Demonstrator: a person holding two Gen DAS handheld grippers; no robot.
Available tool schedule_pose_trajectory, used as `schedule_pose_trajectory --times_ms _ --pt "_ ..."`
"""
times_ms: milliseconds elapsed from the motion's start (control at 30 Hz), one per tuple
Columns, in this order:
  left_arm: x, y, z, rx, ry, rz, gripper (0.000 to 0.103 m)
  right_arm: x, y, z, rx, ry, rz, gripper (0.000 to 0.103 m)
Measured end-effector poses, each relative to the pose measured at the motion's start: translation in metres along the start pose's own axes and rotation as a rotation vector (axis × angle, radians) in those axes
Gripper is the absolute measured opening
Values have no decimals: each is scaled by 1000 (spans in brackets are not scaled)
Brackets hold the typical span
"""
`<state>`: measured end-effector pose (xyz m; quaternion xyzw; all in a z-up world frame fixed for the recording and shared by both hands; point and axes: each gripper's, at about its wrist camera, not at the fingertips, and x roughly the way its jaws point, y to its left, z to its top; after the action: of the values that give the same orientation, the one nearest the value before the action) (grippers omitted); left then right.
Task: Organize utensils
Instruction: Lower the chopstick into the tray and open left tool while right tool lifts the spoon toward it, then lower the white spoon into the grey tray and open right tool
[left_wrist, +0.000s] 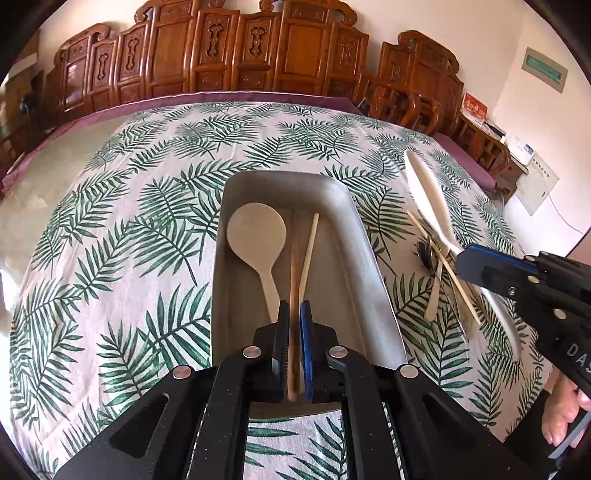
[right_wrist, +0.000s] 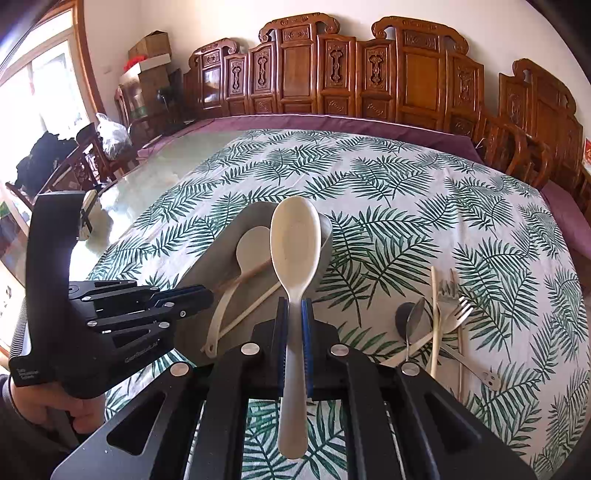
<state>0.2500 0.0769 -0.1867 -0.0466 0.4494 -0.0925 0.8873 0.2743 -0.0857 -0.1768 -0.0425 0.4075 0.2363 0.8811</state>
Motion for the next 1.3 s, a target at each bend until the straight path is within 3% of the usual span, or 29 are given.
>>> schedule_pose_trajectory --times_ms 233,300,433,500,633,667,700,833,967,1300 --pt "-16 9 6 -6 -54 4 21 12 2 8 17 -3 33 9" --pt "-21 15 9 -20 -72 10 30 16 4 10 27 -4 46 9" --pt "-30 28 17 -48 -99 16 35 29 9 15 39 1 72 9" --pt "-34 34 19 -60 -113 22 47 36 13 17 43 7 85 9" --pt "-40 46 23 -82 -131 40 48 54 21 20 60 24 112 9" --pt "-41 49 23 -88 -133 42 51 58 22 21 60 28 115 9" --pt "-42 52 24 -97 -135 46 61 62 24 22 61 31 117 9" --pt "-45 58 25 -114 -147 50 73 79 27 27 86 50 133 9" --pt "-47 60 26 -113 -154 57 79 89 28 26 77 64 120 9" --pt "-47 60 26 -116 -153 58 80 88 22 21 74 69 135 10"
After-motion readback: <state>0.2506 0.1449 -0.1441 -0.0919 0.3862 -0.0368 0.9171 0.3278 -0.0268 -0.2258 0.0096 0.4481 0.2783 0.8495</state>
